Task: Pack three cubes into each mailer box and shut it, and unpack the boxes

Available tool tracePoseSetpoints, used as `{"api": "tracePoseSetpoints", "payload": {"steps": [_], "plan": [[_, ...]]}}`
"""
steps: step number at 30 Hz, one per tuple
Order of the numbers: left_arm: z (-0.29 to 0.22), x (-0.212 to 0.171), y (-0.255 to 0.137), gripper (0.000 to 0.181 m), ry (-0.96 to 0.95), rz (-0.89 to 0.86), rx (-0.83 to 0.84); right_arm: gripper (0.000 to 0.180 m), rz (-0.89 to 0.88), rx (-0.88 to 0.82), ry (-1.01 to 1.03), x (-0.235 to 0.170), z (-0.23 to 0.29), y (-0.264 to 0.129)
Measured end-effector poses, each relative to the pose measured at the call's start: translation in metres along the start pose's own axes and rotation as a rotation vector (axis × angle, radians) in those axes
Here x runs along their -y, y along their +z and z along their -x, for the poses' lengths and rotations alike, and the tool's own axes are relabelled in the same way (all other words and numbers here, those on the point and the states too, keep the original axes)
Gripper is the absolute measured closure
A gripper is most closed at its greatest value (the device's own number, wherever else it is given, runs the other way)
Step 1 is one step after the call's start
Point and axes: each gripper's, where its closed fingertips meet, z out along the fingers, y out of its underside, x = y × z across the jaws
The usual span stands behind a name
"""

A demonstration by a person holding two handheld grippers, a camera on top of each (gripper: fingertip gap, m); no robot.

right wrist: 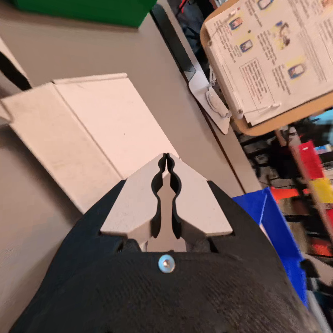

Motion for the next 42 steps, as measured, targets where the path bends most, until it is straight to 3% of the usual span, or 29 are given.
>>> {"api": "tracePoseSetpoints", "payload": {"steps": [1, 6, 17, 23, 26, 30, 37, 42], "plan": [[0.000, 0.000, 0.000, 0.141, -0.008, -0.003, -0.002, 0.180, 0.028, -0.001, -0.047, 0.001, 0.003, 0.013], [0.001, 0.002, -0.001, 0.146, -0.009, -0.019, 0.012, 0.180, 0.139, 0.065, -0.088, -0.006, 0.025, 0.049], [0.002, 0.001, 0.002, 0.138, 0.134, 0.015, 0.060, 0.180, 0.124, 0.104, -0.028, -0.004, 0.026, 0.049], [0.001, 0.016, -0.022, 0.135, 0.130, -0.073, 0.019, 0.180, 0.025, 0.000, 0.141, -0.010, -0.009, -0.007], [0.013, 0.035, -0.038, 0.142, 0.132, -0.146, 0.080, 0.155, 0.038, 0.038, 0.037, -0.041, 0.010, -0.037], [0.032, 0.060, -0.035, 0.151, 0.183, -0.182, 0.175, 0.131, 0.140, 0.081, -0.074, -0.086, 0.048, -0.043], [0.050, 0.083, 0.000, 0.151, 0.323, -0.061, 0.237, 0.132, 0.042, 0.102, 0.017, -0.090, 0.067, -0.044], [0.044, 0.092, 0.005, 0.150, 0.317, -0.078, 0.153, 0.136, -0.118, 0.155, 0.276, -0.083, 0.055, -0.058]]}}
